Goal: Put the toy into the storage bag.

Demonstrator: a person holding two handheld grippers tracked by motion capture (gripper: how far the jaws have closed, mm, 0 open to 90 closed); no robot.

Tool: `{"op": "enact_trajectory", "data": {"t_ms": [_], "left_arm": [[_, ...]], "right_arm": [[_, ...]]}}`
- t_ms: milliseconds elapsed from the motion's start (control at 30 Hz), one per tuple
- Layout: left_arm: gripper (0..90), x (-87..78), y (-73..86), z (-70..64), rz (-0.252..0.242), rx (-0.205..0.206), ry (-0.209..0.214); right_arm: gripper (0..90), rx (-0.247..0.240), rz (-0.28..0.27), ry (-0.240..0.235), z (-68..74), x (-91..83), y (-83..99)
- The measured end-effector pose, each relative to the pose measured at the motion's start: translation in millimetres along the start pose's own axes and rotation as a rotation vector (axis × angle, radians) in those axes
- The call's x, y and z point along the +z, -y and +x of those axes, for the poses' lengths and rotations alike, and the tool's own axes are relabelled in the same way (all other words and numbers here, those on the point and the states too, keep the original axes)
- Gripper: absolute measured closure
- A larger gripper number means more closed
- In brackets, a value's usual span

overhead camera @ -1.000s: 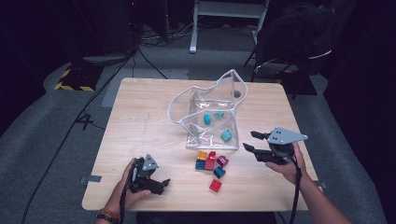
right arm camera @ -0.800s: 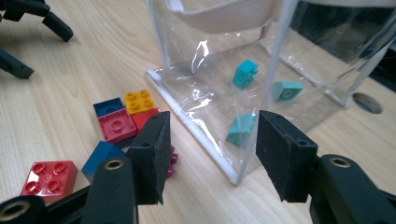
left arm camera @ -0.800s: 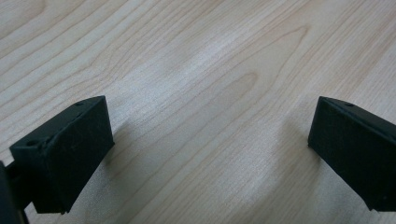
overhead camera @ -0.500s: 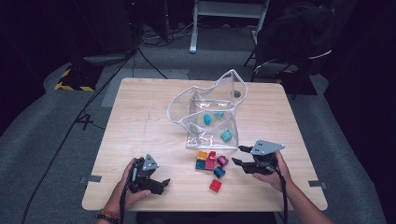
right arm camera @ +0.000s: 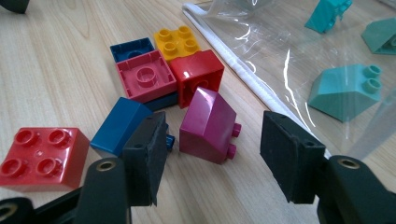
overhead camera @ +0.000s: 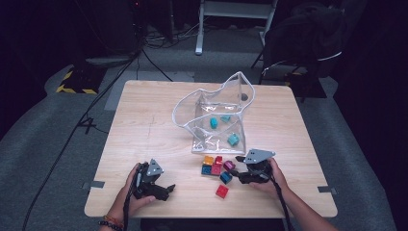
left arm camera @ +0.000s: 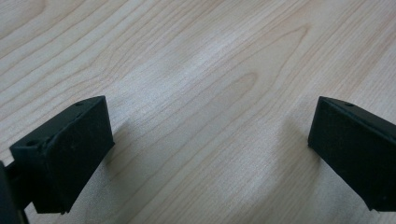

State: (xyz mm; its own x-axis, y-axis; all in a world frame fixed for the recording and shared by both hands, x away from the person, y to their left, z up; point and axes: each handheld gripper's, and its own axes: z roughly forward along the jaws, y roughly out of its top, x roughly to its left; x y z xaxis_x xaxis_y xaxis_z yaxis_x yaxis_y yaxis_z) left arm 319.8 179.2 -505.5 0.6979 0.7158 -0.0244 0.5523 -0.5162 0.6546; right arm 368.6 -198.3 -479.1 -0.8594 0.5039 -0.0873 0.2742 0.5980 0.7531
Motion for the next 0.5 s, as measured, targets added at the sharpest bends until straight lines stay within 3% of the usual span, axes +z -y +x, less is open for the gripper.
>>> {"op": "enact_trajectory", "data": {"t_ms": [500], "left_arm": [[0.2,0.0,0.0,0.0,0.000,0.000,0.000]], "right_arm": [[42.4,0.055,0.046,0.005,-11.3,26.9,3.1]]}}
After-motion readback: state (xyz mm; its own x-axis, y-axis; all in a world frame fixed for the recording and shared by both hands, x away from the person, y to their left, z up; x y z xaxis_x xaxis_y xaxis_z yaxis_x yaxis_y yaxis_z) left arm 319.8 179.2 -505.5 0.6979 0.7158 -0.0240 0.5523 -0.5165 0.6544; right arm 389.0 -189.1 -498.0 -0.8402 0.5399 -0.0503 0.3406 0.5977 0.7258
